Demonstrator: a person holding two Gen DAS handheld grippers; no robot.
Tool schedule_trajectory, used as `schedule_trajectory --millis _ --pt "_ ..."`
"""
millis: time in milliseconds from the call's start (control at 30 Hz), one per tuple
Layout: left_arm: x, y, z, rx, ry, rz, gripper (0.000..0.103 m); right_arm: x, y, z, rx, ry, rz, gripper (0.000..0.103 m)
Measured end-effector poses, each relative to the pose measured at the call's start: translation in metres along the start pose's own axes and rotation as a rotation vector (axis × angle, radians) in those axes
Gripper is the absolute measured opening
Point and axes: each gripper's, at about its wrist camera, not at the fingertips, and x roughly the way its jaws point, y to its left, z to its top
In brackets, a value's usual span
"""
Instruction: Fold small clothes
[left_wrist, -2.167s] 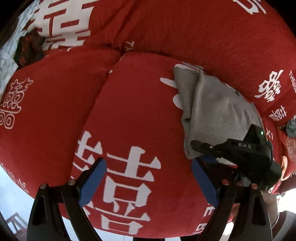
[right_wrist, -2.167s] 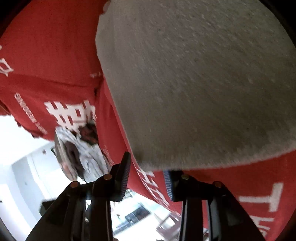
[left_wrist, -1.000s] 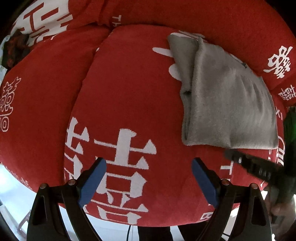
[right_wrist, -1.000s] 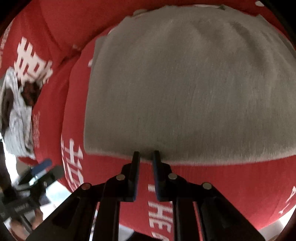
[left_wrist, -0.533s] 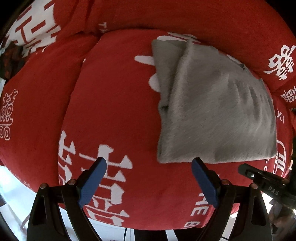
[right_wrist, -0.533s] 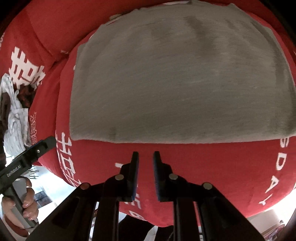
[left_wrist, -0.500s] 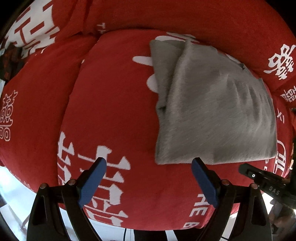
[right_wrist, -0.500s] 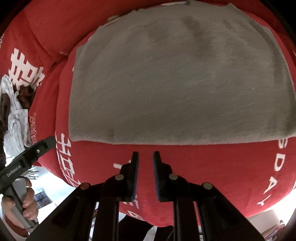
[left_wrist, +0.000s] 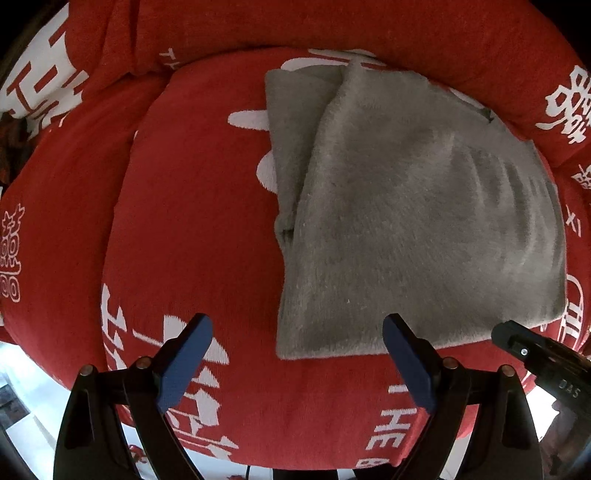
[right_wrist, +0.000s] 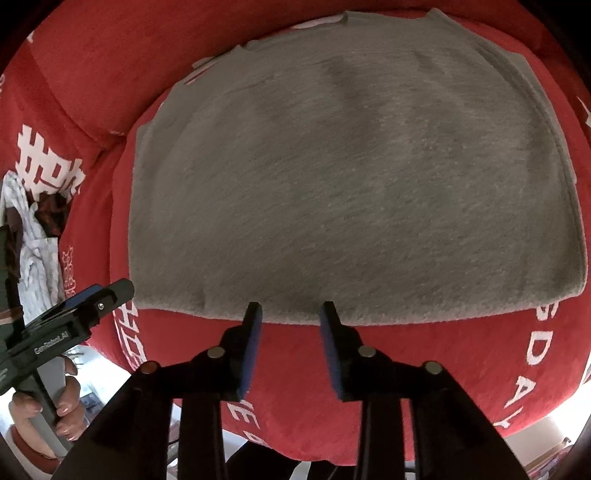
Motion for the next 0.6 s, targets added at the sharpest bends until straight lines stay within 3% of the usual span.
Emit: schedule_trajectory --millis 133,267,600 --pt "0.004 -0.003 0.007 0.007 0.0 0.012 0.093 0.0 -0.003 0.003 0.023 -0.006 0.02 0.043" --pt "0.007 -0.004 0.014 0.01 0.003 0.019 0.093 0.001 -0.002 0.005 0.029 -0.013 0.061 0.05" --pt "0.007 -0.017 0.033 0.046 0.0 0.073 0.093 0.006 0.004 0.003 0.044 0.003 0.122 0.05"
